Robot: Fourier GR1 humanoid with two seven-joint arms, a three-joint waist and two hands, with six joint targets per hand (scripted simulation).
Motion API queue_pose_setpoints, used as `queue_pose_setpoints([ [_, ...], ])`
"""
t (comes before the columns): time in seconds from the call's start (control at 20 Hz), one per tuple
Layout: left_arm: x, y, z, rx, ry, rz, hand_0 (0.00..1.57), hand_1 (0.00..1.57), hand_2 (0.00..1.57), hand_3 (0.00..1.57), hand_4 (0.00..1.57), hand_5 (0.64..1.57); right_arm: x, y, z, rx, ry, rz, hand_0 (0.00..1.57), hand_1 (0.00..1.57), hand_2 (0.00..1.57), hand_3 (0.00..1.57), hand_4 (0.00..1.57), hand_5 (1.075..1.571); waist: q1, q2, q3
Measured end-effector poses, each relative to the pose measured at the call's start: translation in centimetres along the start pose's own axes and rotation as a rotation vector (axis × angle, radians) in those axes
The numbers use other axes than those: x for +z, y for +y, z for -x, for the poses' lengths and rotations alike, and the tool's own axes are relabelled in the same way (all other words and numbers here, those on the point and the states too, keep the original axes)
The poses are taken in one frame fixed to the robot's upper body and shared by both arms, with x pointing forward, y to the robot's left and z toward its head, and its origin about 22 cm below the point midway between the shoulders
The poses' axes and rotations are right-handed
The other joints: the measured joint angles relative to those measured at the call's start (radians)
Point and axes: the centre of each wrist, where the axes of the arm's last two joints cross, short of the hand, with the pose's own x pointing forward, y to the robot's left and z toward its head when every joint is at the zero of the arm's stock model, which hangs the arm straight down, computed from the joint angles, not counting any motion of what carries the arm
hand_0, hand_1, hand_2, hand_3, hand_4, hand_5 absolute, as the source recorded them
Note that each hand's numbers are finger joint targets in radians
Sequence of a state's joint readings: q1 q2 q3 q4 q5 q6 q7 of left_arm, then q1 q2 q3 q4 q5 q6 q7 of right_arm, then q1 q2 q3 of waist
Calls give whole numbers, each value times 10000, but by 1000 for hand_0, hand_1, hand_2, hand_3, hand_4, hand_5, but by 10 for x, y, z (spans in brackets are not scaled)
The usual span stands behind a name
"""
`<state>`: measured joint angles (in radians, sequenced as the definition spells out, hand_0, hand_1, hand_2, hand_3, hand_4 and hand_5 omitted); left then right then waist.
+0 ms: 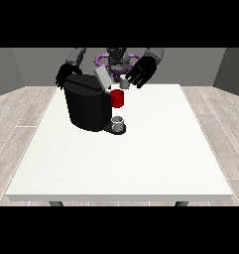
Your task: Insert the coffee pod into the coffee machine and close the lid
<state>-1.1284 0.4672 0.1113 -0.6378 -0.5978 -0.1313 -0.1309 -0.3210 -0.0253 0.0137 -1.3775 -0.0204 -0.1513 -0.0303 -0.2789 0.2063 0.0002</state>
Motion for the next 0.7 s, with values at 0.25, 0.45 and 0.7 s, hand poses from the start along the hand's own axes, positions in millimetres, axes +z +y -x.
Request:
queue_pose_setpoints([
  [0.25,-4,-9,-9,-9,-15,63,1307,1307,1328,1239,487,1571,-3,-8,-5,93,-6,222,0,0,0,0,520,1571,-33,-25,-2],
  [0.45,-6,9,-12,-89,-26,-36,1305,1305,1326,1229,500,1571,-3,-9,-7,156,-286,287,0,0,0,0,526,1571,-118,239,-1],
  [0.7,-8,5,-16,-94,-106,68,1260,1260,1298,1208,511,1571,-3,-14,-6,165,-308,460,0,0,0,0,517,1571,-148,361,1],
])
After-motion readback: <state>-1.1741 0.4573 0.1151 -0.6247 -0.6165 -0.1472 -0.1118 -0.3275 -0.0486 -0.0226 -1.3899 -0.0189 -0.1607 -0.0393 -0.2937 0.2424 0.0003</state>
